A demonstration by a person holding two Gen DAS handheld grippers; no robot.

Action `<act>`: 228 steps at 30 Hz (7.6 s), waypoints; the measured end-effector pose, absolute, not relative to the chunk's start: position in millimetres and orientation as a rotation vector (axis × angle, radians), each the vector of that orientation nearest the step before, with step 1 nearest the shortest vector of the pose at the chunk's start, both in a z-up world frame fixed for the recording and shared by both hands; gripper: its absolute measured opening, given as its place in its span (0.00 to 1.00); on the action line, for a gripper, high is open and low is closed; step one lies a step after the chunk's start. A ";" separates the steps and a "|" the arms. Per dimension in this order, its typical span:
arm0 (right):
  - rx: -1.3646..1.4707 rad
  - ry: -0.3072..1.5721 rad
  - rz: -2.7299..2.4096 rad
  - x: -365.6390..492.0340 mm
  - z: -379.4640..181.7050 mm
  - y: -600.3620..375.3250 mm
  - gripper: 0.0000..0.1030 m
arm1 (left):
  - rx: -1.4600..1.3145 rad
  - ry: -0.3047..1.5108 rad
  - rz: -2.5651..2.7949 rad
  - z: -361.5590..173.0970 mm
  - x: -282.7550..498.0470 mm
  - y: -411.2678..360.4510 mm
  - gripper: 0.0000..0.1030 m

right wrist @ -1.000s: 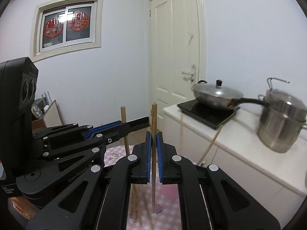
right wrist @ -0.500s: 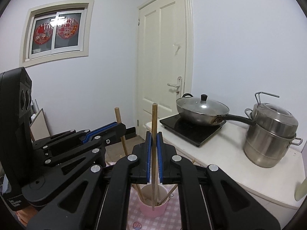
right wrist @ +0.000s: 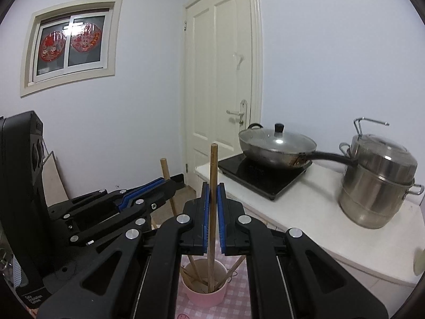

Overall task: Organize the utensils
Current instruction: 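Lower the chopsticks into the pink cup and open both tools, then move both tools back down to the remaining chopsticks on the table, then close the left tool on a chopstick while the right tool grasps another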

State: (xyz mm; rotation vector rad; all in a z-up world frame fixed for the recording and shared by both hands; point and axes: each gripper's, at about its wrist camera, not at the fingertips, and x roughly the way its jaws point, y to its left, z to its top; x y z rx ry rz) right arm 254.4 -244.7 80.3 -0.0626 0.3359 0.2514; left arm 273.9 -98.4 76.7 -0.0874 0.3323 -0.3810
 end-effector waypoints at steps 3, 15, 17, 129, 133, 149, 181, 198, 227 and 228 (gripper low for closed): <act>-0.049 0.354 0.254 257.0 73.9 -247.1 0.04 | -0.079 0.350 -0.384 67.0 277.2 -97.8 0.06; -0.016 0.435 0.253 261.1 43.1 -254.5 0.04 | -0.066 0.432 -0.394 33.9 281.4 -96.5 0.06; -0.010 0.451 0.252 262.1 37.8 -256.7 0.04 | -0.068 0.441 -0.399 30.8 281.3 -95.6 0.06; 0.008 0.897 0.446 248.7 -145.8 -207.3 0.25 | 0.002 1.011 -0.144 -152.9 271.5 -18.4 0.60; -0.004 0.898 0.454 248.9 -145.1 -204.3 0.25 | 0.003 1.018 -0.139 -152.5 269.8 -18.5 0.62; -0.153 0.904 0.422 259.0 -154.6 -172.8 0.25 | 0.097 1.010 -0.131 -153.4 277.7 -17.6 0.16; -0.328 0.916 0.403 260.6 -160.8 -133.6 0.06 | 0.055 0.987 -0.199 -148.5 233.0 26.7 0.08; -0.357 0.900 0.397 296.3 -160.7 -108.0 0.06 | 0.034 1.018 -0.189 -151.7 307.8 17.0 0.42; -0.390 0.907 0.411 341.1 -161.7 -70.7 0.08 | 0.035 1.011 -0.140 -147.4 378.5 46.4 0.08; -0.389 0.905 0.410 340.2 -161.7 -71.0 0.06 | 0.036 1.005 -0.141 -147.8 376.9 46.6 0.08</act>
